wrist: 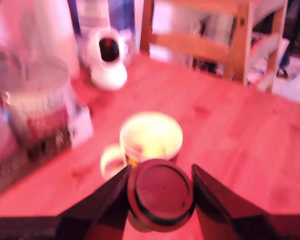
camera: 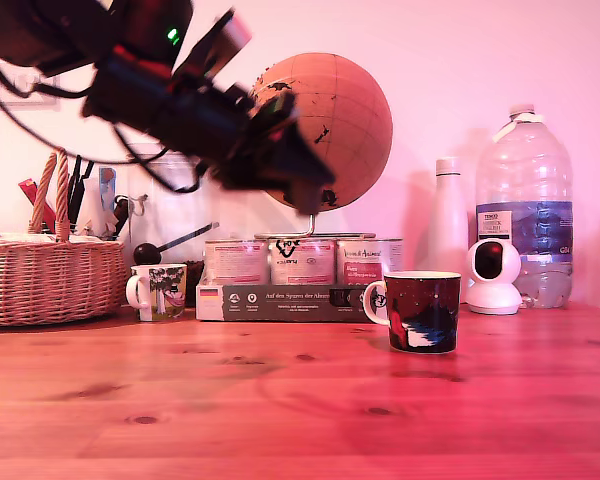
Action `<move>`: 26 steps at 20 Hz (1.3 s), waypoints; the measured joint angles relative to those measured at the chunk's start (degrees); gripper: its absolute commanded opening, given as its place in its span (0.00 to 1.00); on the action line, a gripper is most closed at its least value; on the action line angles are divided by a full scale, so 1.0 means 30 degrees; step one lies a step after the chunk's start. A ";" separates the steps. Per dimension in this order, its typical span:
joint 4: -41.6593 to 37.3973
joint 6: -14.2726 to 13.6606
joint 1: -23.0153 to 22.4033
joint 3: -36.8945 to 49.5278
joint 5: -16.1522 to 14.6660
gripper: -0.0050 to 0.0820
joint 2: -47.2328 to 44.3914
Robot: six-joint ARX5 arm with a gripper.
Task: Pick up the coffee capsules on the table and drop them inside the coffee cup
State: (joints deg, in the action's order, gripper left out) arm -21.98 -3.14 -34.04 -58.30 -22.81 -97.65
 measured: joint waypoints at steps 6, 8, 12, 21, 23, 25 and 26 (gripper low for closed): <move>-0.0874 0.0466 -0.0525 -0.0036 0.0940 0.30 -0.0007; -0.0794 0.0546 -0.0525 -0.0576 0.0940 0.30 -0.0291; 0.0182 0.0954 -0.0568 -0.3038 0.0969 0.30 -0.1610; 0.5938 0.0991 -0.1049 -0.9683 0.0780 0.30 -0.6105; 0.7271 0.0991 -0.1100 -1.1460 0.0765 0.30 -0.7067; 0.8386 0.0991 -0.1107 -1.2976 0.0576 0.30 -0.7956; 0.8990 0.0991 -0.1107 -1.3690 0.0444 0.30 -0.8342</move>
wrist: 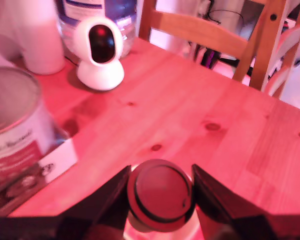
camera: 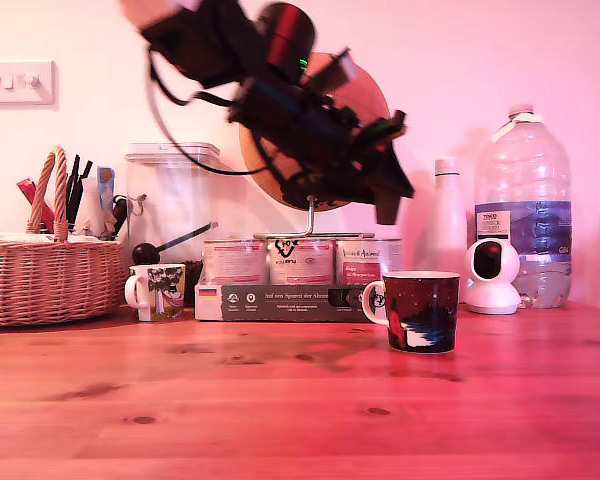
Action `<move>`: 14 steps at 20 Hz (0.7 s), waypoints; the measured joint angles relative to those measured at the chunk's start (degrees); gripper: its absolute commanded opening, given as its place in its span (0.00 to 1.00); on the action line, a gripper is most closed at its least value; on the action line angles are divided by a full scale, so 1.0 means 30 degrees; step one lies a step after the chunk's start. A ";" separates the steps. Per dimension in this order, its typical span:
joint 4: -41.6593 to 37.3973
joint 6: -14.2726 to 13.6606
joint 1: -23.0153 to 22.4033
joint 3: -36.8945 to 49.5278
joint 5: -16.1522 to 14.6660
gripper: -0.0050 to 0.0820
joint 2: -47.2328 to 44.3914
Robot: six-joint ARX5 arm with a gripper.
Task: Pick up the coffee capsules on the table and drop them inside the coffee cup
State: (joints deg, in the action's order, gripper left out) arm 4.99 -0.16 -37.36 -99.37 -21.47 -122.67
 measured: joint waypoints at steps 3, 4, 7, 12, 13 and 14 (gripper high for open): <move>0.1851 0.0007 -0.0058 -0.2127 -0.0168 0.30 -0.1501; 0.2178 0.0007 -0.0109 -0.2594 -0.0168 0.30 -0.1909; 0.3395 0.0007 -0.0291 -0.3621 -0.0393 0.30 -0.2849; 0.3351 0.0007 -0.0474 -0.3701 -0.0459 0.30 -0.3053; 0.3337 0.0007 -0.0539 -0.3701 -0.0459 0.30 -0.3053; 0.3337 0.0007 -0.0539 -0.3701 -0.0459 0.30 -0.3053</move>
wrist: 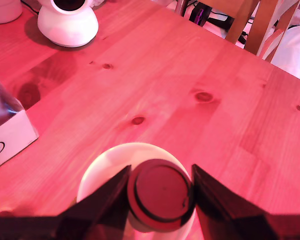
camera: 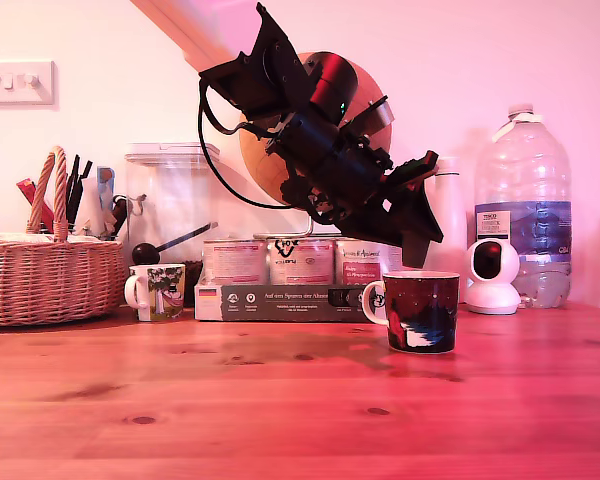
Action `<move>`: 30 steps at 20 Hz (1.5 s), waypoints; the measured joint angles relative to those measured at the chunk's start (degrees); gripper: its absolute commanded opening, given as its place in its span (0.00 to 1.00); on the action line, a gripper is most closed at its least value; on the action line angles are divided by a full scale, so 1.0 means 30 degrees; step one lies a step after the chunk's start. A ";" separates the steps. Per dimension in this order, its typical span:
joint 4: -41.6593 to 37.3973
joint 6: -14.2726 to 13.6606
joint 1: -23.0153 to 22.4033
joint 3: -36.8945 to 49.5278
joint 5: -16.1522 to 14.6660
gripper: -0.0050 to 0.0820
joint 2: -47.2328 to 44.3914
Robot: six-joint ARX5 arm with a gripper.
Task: Pick up the coffee capsules on the table and drop them inside the coffee cup
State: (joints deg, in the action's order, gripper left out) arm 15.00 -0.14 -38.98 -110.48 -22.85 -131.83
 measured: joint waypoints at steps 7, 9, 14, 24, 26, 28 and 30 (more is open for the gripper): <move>0.0007 0.0000 -0.0015 0.0000 -0.0058 0.59 0.0000; 0.0015 0.0000 -0.0015 0.0000 -0.0393 0.88 0.0000; 0.0015 0.0000 -0.0015 0.0000 -0.0415 0.87 0.0000; 0.0962 -0.0168 -0.0015 -0.0357 -0.0423 0.12 0.0000; 0.1581 -0.0597 -0.0015 -0.0976 -0.0423 0.03 0.0000; 0.1851 -0.0816 -0.0015 -0.1479 -0.0423 0.03 0.0000; 0.2302 -0.1035 -0.0015 -0.1508 -0.0393 0.03 0.0022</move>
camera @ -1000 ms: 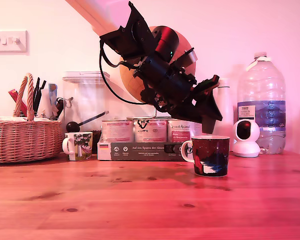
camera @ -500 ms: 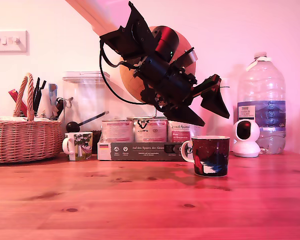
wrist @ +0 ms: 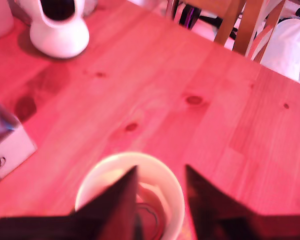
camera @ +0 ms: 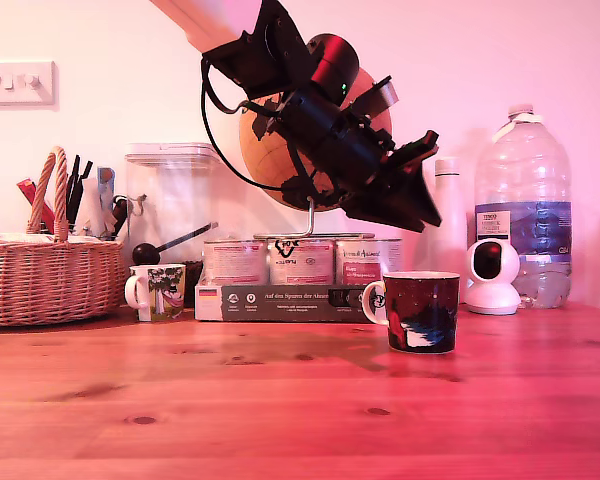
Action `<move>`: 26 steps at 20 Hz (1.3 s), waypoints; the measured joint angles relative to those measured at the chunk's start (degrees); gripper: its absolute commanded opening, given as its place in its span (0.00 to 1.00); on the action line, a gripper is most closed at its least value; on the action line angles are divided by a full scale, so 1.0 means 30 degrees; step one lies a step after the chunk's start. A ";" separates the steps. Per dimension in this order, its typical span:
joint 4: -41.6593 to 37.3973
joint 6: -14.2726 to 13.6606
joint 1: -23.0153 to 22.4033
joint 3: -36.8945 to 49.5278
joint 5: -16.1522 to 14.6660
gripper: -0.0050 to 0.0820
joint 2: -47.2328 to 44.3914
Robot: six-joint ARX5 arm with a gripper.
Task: Pick up the coffee capsules on the table and drop them inside the coffee cup
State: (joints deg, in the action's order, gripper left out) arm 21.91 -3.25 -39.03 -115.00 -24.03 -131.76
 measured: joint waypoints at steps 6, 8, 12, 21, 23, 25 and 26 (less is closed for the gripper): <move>0.1632 -0.0991 0.0022 0.0000 0.1486 0.03 0.0306; 0.2033 -0.1005 0.0182 0.0007 0.1887 0.03 0.0714; 0.2783 -0.1122 0.0583 0.0000 0.2047 0.03 0.1413; 0.3024 -0.1494 0.1734 0.1894 0.2572 0.03 0.2164; 0.2266 -0.1494 0.2033 0.3242 0.2718 0.03 0.2805; 0.1362 -0.1486 0.2353 0.5005 0.3264 0.03 0.3927; 0.0896 -0.1486 0.2528 0.5996 0.3563 0.03 0.4677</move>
State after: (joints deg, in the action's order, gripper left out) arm 24.60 -7.70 -31.44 -97.01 -13.34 -117.73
